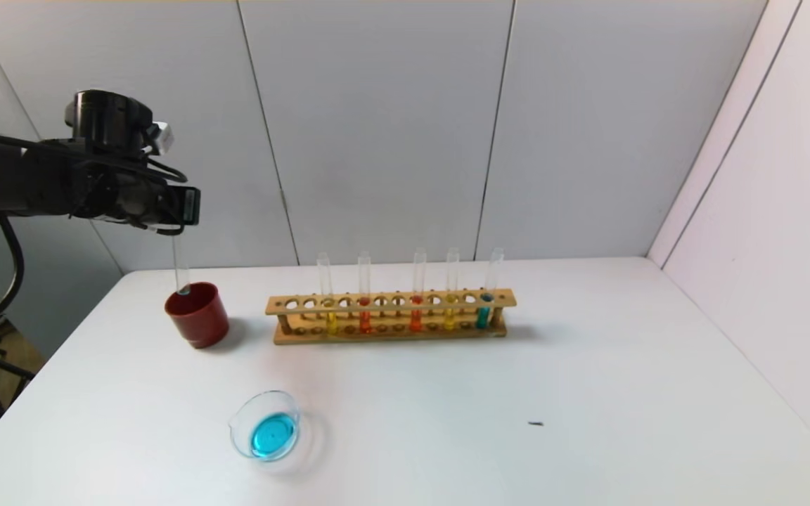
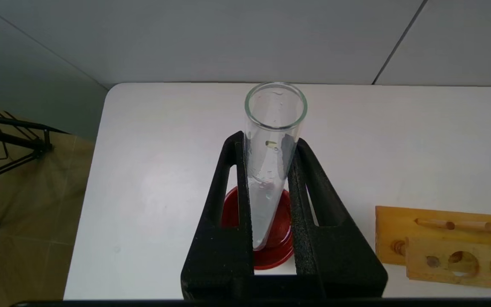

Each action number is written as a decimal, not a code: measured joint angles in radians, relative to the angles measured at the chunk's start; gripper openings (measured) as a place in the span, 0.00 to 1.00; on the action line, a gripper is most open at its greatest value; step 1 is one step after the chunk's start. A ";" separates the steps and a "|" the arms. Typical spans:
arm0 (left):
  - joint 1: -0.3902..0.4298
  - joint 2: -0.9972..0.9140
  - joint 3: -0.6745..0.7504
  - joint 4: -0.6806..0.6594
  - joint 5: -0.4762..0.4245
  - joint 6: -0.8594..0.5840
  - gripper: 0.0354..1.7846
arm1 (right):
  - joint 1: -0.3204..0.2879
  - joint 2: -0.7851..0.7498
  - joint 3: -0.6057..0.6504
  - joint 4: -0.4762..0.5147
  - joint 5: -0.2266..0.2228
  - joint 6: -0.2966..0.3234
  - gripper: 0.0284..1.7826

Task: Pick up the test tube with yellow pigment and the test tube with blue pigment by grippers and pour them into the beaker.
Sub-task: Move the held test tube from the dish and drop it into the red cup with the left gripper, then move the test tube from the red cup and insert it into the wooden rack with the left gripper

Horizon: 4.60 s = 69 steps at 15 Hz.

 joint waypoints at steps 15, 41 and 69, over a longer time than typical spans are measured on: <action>-0.010 0.029 0.223 -0.271 -0.015 -0.020 0.15 | 0.000 0.000 0.000 0.000 -0.001 0.000 0.98; -0.152 -0.114 0.508 -0.470 -0.016 -0.012 0.98 | 0.000 0.000 0.000 0.000 0.000 0.000 0.98; -0.485 0.007 0.543 -0.635 0.193 -0.140 0.98 | 0.000 0.000 0.000 0.000 -0.001 0.000 0.98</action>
